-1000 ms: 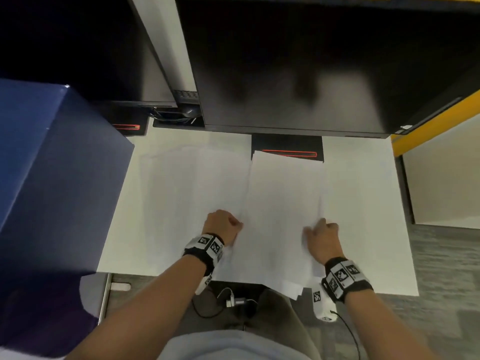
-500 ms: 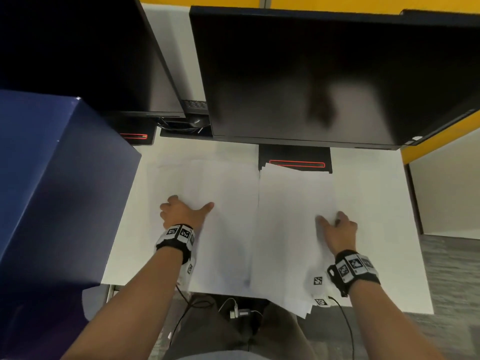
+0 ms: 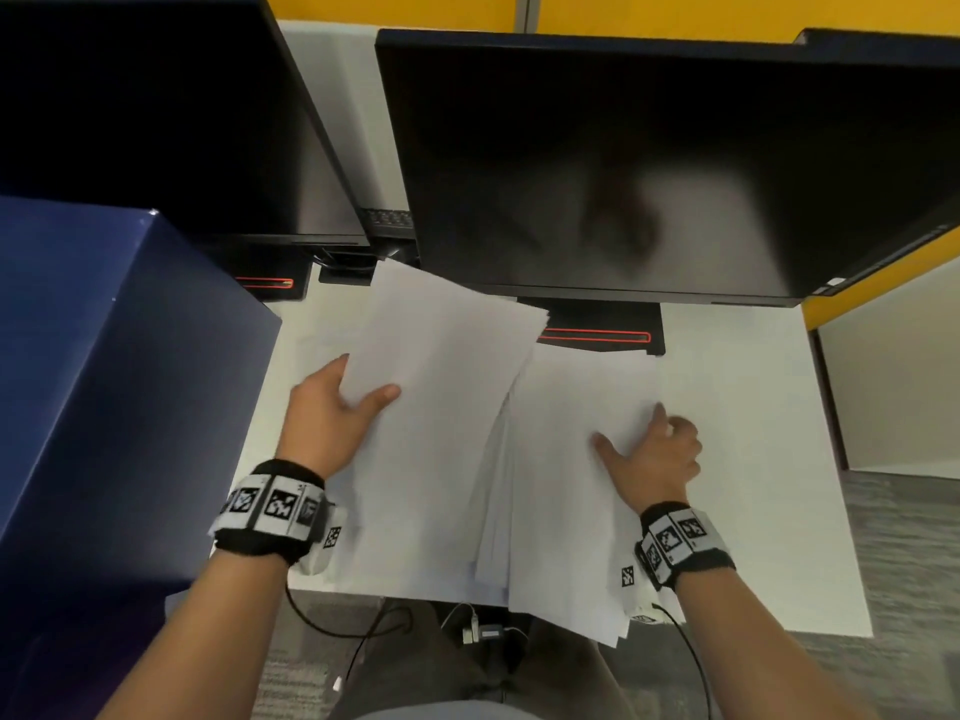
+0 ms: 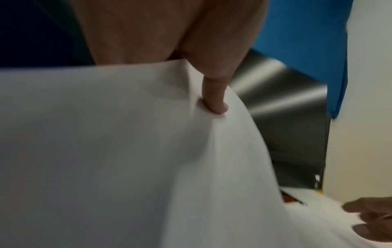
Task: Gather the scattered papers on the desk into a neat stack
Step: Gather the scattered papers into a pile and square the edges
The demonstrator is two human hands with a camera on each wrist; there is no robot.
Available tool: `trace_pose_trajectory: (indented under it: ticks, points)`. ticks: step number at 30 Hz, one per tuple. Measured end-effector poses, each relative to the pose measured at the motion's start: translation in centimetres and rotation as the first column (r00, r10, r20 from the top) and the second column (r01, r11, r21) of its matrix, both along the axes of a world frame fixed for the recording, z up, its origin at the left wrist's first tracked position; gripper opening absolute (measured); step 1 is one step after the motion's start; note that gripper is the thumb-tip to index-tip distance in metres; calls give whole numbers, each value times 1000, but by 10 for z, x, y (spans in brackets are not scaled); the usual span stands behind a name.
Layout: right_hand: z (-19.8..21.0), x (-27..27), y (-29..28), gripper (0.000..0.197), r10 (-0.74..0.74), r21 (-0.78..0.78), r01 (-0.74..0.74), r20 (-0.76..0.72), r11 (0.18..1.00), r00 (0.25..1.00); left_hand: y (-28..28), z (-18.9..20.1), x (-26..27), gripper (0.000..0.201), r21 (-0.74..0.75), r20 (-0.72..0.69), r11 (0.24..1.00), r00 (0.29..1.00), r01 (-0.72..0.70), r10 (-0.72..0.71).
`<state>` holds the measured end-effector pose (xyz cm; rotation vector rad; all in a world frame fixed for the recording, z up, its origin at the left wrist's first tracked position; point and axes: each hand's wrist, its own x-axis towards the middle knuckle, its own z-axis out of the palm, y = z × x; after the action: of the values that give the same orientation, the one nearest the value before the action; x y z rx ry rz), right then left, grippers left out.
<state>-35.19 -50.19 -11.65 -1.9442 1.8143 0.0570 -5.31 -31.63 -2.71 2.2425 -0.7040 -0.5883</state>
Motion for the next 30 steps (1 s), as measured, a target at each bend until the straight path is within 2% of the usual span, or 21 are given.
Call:
trace_pose_trajectory:
  ticks: [1, 2, 4, 5, 6, 7, 8, 10, 13, 15, 17, 19, 21, 22, 24, 26, 28, 30]
  points:
    - [7, 12, 3, 103, 80, -37, -76, 145, 996, 986, 0, 12, 2, 27, -31, -50, 1000, 999, 1, -2]
    - [20, 26, 9, 105, 134, -13, -139, 347, 990, 928, 0, 18, 4, 21, -55, -120, 998, 993, 2, -9]
    - [45, 51, 22, 102, 44, 198, -259, 711, 945, 702, -8, 24, 3, 17, -111, -242, 994, 970, -7, -20]
    - [53, 59, 27, 91, -47, 288, -308, 795, 907, 605, -13, 23, 1, 17, -126, -269, 992, 963, -23, -11]
    - [58, 64, 30, 74, -128, 351, -325, 827, 878, 547, -18, 16, -2, 19, -130, -283, 991, 959, -43, 5]
    - [60, 66, 32, 57, -170, 374, -302, 829, 877, 532, -25, 9, -7, 25, -129, -293, 990, 956, -64, 24]
    - [61, 65, 33, 45, -187, 368, -241, 816, 898, 547, -31, -3, -15, 32, -117, -306, 990, 951, -75, 36]
    - [50, 52, 32, 34, -157, 302, -108, 730, 947, 665, -43, -32, -35, 44, -33, -323, 997, 945, -76, 61]
    - [21, 24, 30, 34, -112, 282, -46, 518, 958, 848, -51, -79, -67, 54, 140, -340, 989, 936, -51, 96]
    - [5, 1, 29, 33, -100, 286, -20, 400, 958, 911, -50, -97, -84, 47, 203, -330, 979, 940, -17, 85]
    - [-8, -21, 20, 43, -94, 162, 58, 220, 985, 971, -51, -105, -92, 46, 250, -275, 968, 958, -8, 79]
    - [-16, -37, 8, 64, -218, 83, 217, 9, 973, 976, -54, -108, -97, 48, 292, -221, 956, 974, 18, 49]
    - [-17, -36, -1, 75, -347, 134, 352, -59, 926, 936, -60, -109, -102, 43, 312, -216, 949, 976, 53, 17]
    - [-18, -31, -3, 75, -336, 172, 339, -45, 925, 941, -64, -110, -105, 37, 310, -213, 949, 977, 57, 11]
    - [-18, -15, -3, 71, -225, 222, 212, 32, 952, 974, -71, -110, -112, 26, 283, -187, 958, 982, 43, 11]
    - [-21, -7, -4, 64, -146, 236, 119, 102, 965, 984, -74, -107, -114, 25, 258, -175, 966, 984, 13, 33]
    - [-23, -17, -7, 55, -179, 228, 142, 152, 963, 972, -67, -104, -110, 27, 273, -171, 962, 985, 12, 36]
    - [-20, -38, -2, 45, -165, 186, 142, 116, 972, 979, -50, -102, -105, 34, 342, -173, 937, 985, 70, -10]
